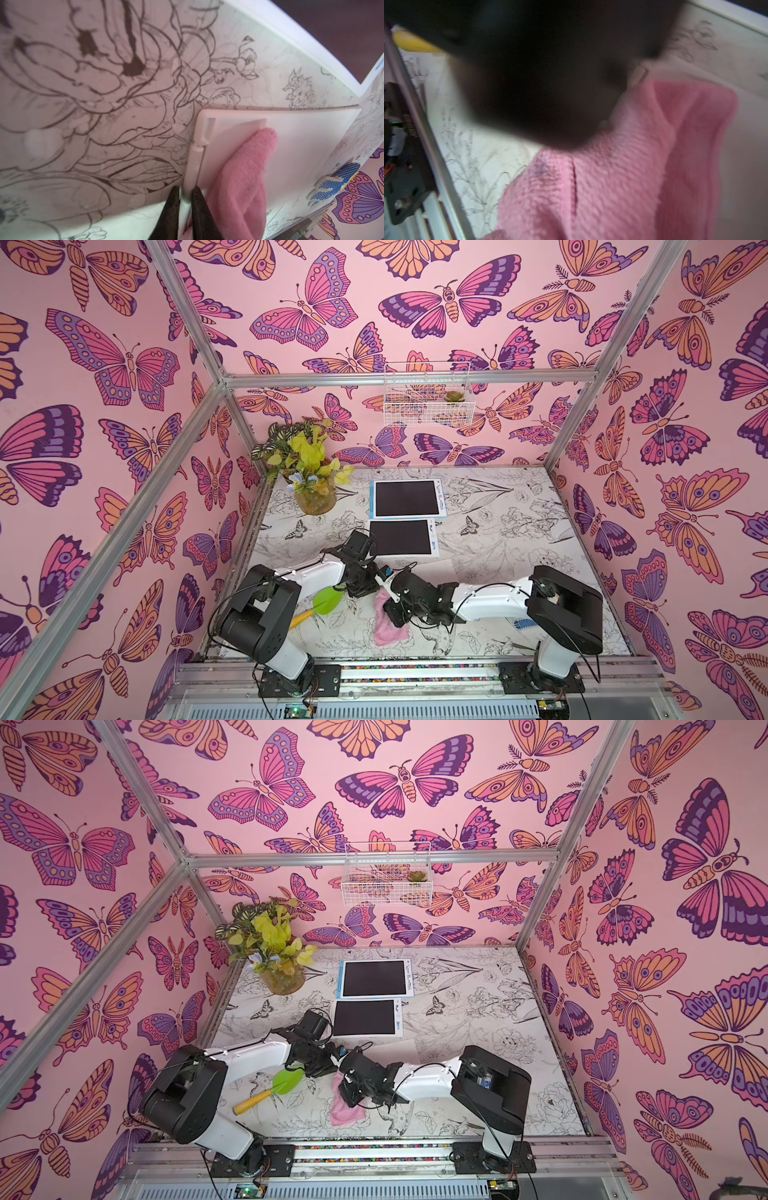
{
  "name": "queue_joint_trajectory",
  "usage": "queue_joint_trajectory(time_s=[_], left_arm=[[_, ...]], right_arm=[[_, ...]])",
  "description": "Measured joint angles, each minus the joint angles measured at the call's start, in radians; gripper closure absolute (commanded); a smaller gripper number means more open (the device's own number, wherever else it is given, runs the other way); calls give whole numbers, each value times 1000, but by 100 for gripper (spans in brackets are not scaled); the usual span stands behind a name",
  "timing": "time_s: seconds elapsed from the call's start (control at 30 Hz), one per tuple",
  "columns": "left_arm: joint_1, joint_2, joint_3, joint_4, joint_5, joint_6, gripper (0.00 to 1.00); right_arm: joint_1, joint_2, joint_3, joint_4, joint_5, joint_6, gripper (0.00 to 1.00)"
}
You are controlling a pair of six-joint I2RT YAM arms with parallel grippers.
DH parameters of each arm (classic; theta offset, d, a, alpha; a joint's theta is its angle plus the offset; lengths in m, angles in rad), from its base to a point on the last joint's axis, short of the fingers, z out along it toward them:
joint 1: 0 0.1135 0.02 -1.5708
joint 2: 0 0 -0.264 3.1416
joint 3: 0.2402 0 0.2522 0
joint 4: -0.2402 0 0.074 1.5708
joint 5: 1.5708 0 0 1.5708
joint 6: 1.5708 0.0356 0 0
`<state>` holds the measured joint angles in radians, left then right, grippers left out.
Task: Wipe the drawing tablet
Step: Wipe the dirt from the drawing tablet, then place the cleaning item at the center of the board.
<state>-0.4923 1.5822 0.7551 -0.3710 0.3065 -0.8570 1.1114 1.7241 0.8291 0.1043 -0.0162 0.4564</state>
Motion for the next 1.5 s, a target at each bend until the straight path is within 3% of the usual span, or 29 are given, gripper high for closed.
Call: queue_joint_trajectory(time_s=[0.2, 0.27, 0.33, 0.47, 0.6, 0.7, 0.83, 0.9, 1.0, 1.17, 1.27, 1.33, 1.5], left_arm=[[-1, 0, 0, 0, -1, 0, 84], [-1, 0, 0, 0, -1, 0, 84], [-2, 0, 1, -1, -3, 0, 84], [-5, 0, 1, -1, -8, 0, 84], [-6, -1, 1, -2, -8, 0, 84], [-6, -1, 1, -2, -9, 0, 84], [-6, -3, 0, -1, -11, -1, 84], [-6, -3, 0, -1, -12, 0, 84], [-6, -3, 0, -1, -13, 0, 84], [-8, -3, 0, -2, -14, 0, 84], [-8, -3, 1, -3, -15, 0, 84], [-8, -3, 1, -3, -15, 0, 84], [-10, -3, 4, -5, -18, 0, 84]], right_arm=[[-224, -281, -201, -160, 104, 42, 100], [-224, -319, -213, -185, 125, 42, 100], [-159, -271, -164, -194, 129, 40, 100], [-3, -30, 61, -147, 67, 35, 100], [19, 64, 158, -107, 28, 46, 100], [-87, 19, 92, -114, 25, 79, 100], [-314, -116, -48, -209, 93, 123, 100], [-356, -171, -83, -254, 130, 128, 100], [-304, -148, -46, -287, 158, 127, 100], [-131, 50, 183, -243, 131, 124, 100], [-124, 81, 220, -230, 127, 136, 100], [-178, 62, 189, -252, 137, 162, 100], [-440, -87, 45, -410, 222, 233, 100]])
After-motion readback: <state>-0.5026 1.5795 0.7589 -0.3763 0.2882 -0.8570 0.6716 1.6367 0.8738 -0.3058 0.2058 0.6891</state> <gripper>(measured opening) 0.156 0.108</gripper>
